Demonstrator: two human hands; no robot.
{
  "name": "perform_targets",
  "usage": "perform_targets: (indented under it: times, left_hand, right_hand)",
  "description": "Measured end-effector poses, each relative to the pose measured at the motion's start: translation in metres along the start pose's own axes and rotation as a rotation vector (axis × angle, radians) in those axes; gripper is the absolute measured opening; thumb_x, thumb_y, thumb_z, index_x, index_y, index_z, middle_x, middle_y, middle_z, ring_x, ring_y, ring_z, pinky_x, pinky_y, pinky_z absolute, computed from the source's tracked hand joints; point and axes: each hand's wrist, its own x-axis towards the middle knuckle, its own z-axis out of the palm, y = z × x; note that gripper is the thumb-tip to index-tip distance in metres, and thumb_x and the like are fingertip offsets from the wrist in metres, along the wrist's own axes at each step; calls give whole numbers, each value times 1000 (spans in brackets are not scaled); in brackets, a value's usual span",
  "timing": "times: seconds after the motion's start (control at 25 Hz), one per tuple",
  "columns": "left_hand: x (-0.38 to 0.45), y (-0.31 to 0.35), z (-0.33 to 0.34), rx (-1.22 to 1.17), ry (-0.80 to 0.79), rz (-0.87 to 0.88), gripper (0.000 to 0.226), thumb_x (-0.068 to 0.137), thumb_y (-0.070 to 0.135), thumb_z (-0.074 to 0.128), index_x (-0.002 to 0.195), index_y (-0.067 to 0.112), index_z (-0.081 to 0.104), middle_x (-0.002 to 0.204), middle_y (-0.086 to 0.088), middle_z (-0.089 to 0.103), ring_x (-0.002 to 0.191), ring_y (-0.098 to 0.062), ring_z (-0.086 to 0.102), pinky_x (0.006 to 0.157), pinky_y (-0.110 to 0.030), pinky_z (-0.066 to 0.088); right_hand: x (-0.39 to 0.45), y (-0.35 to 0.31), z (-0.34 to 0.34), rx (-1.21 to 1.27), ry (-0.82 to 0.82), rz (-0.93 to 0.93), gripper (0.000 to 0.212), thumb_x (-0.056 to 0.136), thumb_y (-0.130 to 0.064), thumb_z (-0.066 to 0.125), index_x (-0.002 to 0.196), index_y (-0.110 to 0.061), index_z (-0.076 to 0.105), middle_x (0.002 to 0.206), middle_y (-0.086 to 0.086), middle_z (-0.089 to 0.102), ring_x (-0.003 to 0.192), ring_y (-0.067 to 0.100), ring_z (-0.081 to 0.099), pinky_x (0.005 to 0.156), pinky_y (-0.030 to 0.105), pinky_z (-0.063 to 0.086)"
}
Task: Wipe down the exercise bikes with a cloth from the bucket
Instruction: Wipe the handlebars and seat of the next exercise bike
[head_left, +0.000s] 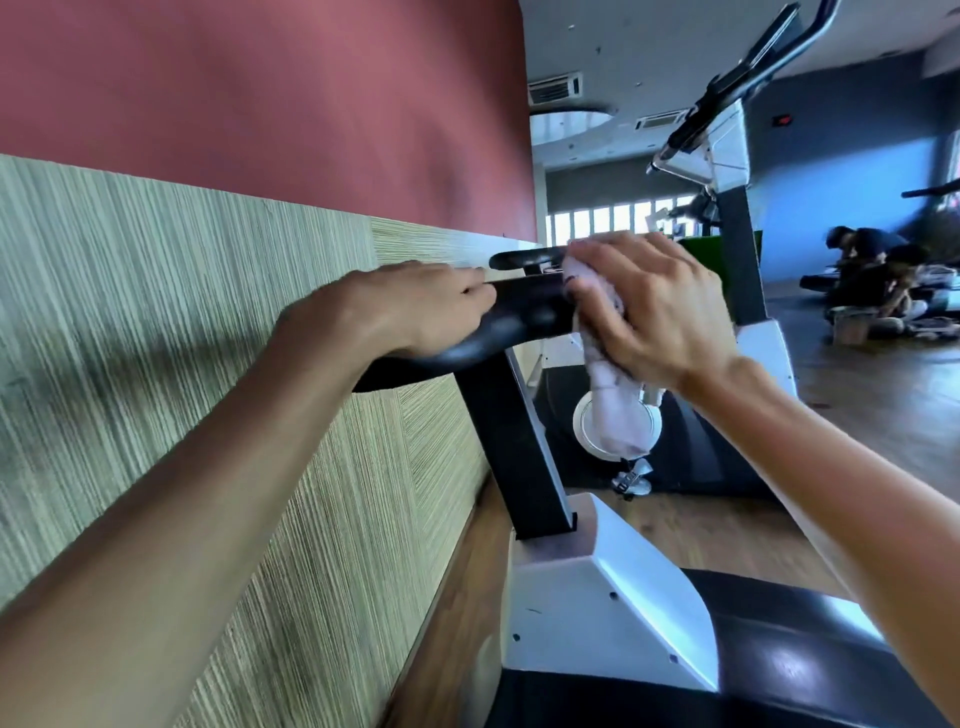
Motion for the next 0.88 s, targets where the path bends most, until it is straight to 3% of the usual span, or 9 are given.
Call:
perform_targets:
  times: [0.12,0.2,0.36,0.48,0.56,0.64,0.76,0.88]
  left_hand:
    - [-9,-1,7,133,74,44,40,108,33,23,135,26,51,156,5,45,137,-27,47,102,-47,40]
    - [-8,3,8,203,90,93,35,107,26,23,127,23,52,154,7,46,135,-28,48,100,-47,42]
    - [-9,-2,-1,55,51,41,33,107,29,27,126,23,54,148,0,51,133,-28,49,104,-47,39]
    - [-13,-11,-5,-94,7,0,38,104,40,30,129,30,57,147,2,54,133,-28,48,108,-45,37]
    - [-13,-12,0,-100,71,-17,36,102,42,32,111,27,64,133,-1,62,121,-31,54,93,-41,41]
    - [-14,-7,6,-62,182,4,33,100,35,34,83,16,55,102,-5,64,99,-33,56,78,-40,38]
    - [-15,-1,9,5,232,49,30,102,22,33,73,15,41,89,-3,51,91,-29,47,81,-44,42]
    - [-13,-7,1,-84,165,28,31,102,31,35,79,17,51,102,-4,59,100,-30,52,93,-44,45]
  right_hand:
    - [11,-21,1,-61,-24,220,57,103,-52,27,107,-15,69,107,9,72,94,35,65,72,39,53]
    - [20,-42,9,-198,-66,167,58,103,-50,25,94,-12,68,96,12,71,87,37,65,68,39,51]
    - [27,-50,7,-231,-152,36,55,103,-54,28,100,-15,67,99,9,70,91,37,64,67,40,48]
    - [20,-27,-4,-137,-120,122,53,104,-51,30,103,-14,67,100,10,70,80,37,64,63,38,49]
    - [19,-20,-11,-60,-117,257,52,105,-47,32,87,-9,62,89,14,67,66,32,55,61,36,44]
    - [24,-28,-7,-104,-107,315,50,104,-44,32,73,-10,52,78,15,63,63,31,53,60,36,44]
    - [35,-57,10,-242,-127,222,54,101,-44,31,73,-9,62,79,13,67,74,36,63,60,34,38]
    - [36,-63,11,-223,-190,122,54,101,-51,29,91,-15,69,96,8,71,92,37,66,63,38,43]
